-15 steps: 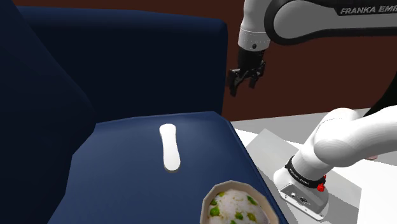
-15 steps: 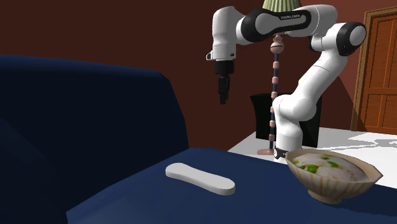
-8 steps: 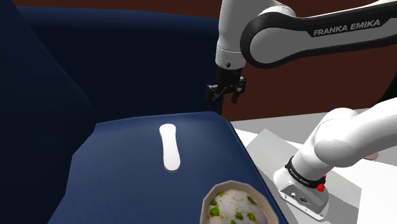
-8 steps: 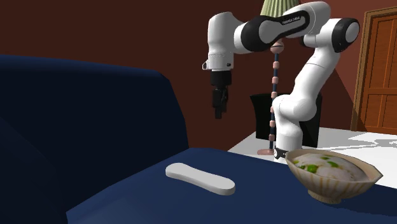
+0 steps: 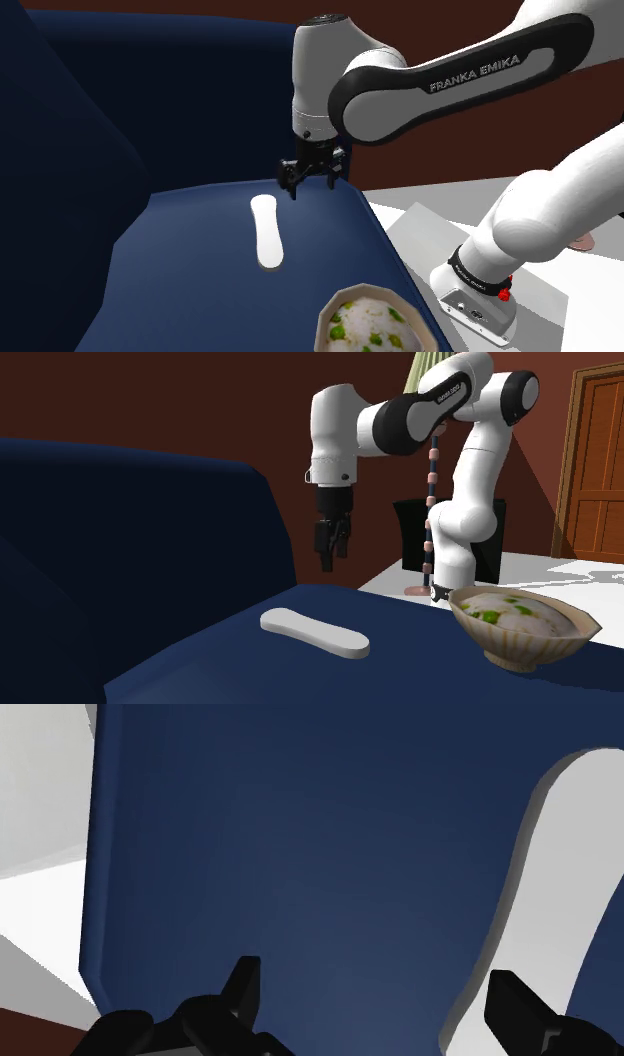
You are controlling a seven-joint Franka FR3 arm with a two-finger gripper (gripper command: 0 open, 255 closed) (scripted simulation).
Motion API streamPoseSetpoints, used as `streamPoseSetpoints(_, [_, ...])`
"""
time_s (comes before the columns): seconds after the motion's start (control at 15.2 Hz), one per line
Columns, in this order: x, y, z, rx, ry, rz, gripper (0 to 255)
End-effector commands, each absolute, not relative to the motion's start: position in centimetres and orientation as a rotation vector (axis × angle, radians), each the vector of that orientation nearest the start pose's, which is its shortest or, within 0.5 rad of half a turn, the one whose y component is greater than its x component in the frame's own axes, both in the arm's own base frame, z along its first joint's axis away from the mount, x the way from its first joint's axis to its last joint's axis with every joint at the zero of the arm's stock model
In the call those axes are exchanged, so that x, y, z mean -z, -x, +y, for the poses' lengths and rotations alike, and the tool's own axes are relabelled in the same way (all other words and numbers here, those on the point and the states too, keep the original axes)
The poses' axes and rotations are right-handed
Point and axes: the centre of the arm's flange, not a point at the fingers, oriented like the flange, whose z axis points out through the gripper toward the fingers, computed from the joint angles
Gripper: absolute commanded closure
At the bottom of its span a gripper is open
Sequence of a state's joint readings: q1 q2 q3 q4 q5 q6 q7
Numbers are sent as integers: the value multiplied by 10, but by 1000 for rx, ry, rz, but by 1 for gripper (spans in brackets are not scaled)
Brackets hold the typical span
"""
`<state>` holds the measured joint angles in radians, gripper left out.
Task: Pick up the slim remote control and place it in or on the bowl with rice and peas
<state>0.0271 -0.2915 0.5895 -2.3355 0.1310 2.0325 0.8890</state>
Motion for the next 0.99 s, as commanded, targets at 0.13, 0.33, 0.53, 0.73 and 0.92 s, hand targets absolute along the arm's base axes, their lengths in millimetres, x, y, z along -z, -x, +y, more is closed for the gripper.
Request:
streamPoseSetpoints(0.13, [-402, -385, 319, -9, 3129, 634, 0])
streamPoseSetpoints(0.33, [-385, -399, 349, -4, 3108, 677, 0])
streamPoseSetpoints(0.53, [-368, -409, 369, -2, 3094, 705, 0])
streamPoseSetpoints(0.73, [-352, -409, 368, -2, 3094, 705, 0])
streamPoseSetpoints(0.92, [-337, -408, 368, -2, 3094, 705, 0])
